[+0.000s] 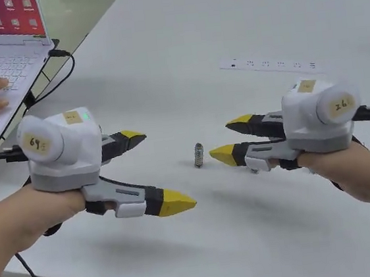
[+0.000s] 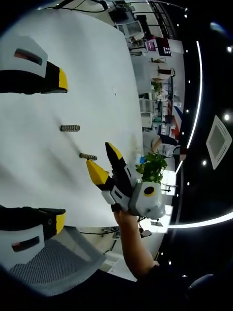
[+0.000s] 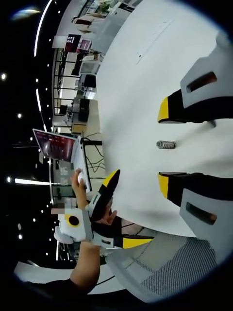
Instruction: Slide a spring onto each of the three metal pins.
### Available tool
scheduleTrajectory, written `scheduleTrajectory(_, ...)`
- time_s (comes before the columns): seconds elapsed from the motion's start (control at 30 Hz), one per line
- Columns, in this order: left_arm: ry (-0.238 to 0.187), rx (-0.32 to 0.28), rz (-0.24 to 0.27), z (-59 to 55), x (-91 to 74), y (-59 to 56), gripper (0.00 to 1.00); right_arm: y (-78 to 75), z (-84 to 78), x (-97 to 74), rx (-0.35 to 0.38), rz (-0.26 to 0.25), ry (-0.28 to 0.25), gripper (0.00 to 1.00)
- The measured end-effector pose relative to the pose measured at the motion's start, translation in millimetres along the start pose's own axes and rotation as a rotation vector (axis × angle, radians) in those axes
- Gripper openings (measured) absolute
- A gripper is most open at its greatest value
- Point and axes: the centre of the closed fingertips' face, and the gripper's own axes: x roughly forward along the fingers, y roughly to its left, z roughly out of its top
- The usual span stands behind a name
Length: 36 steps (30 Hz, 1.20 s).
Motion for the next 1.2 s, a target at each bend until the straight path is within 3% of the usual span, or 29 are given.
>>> scheduleTrajectory(0.43, -0.011, 0.009, -0.012, 7.6, 7.6, -6.4, 0.98, 7.9, -9.4, -40.9, 0.041, -0.033, -0.066, 0.58)
scheduleTrajectory(0.7, -0.004, 0.018, -0.030, 7.4, 10.1, -10.8, 0.98, 5.6, -27.1, -71.9, 0.090, -0.088, -0.104, 0.81)
scheduleTrajectory(0.87, -0.014, 0.020, -0.033, 10.2, 8.5, -12.2, 0.98, 15.5, -38.6, -87.8, 0.088, -0.105, -0.119, 0.97)
scheduleTrajectory(1.0, -0.017, 0.022, -0.034, 9.9, 8.8, -13.7, 0.98, 17.3, -43.4, -102.3, 0.135, -0.122, -0.146, 0.99)
scheduleTrajectory(1.2, -0.044, 0.023, -0.041, 12.2, 8.1, -17.7, 0.98, 4.0, -48.4, -120.7, 0.158, -0.186, -0.163, 0.99)
